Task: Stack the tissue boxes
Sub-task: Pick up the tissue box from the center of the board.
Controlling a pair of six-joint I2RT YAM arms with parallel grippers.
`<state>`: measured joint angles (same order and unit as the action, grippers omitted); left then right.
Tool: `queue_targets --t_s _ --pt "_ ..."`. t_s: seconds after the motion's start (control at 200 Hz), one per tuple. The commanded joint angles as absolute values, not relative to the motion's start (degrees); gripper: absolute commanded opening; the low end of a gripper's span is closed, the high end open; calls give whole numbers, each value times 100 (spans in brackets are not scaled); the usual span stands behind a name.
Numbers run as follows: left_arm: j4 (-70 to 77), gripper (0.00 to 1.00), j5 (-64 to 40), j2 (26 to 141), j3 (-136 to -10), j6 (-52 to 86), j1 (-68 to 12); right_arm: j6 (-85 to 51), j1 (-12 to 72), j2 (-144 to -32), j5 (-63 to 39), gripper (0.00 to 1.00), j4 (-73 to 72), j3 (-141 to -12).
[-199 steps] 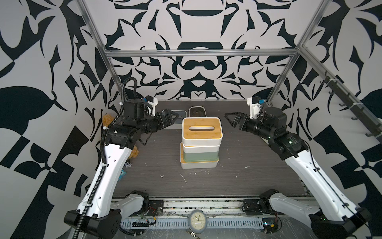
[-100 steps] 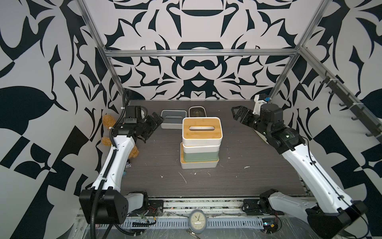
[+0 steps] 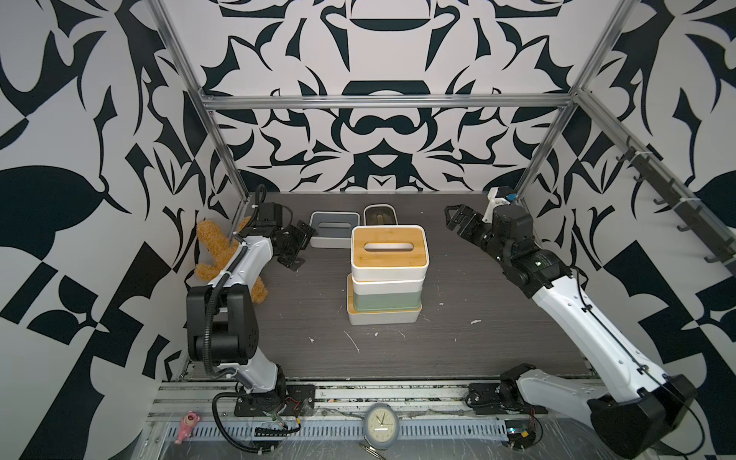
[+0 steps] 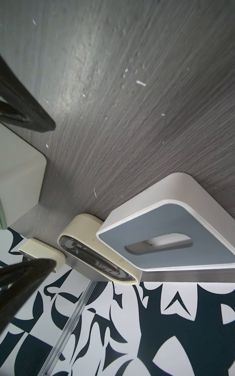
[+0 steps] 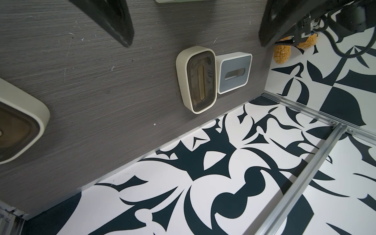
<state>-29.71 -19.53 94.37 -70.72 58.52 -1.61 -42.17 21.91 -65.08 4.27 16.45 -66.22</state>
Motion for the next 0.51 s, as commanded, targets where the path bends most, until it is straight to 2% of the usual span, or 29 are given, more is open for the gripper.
queue_targets --t_s 0.0,0.5 --pt "-2996 98 -1775 9837 -7555 6238 -393 -4214 2180 -6452 310 99 1195 -6592" --pt "-4203 86 -212 11618 -9474 7770 -1100 -3665 2180 -5603 0 99 1300 -6080"
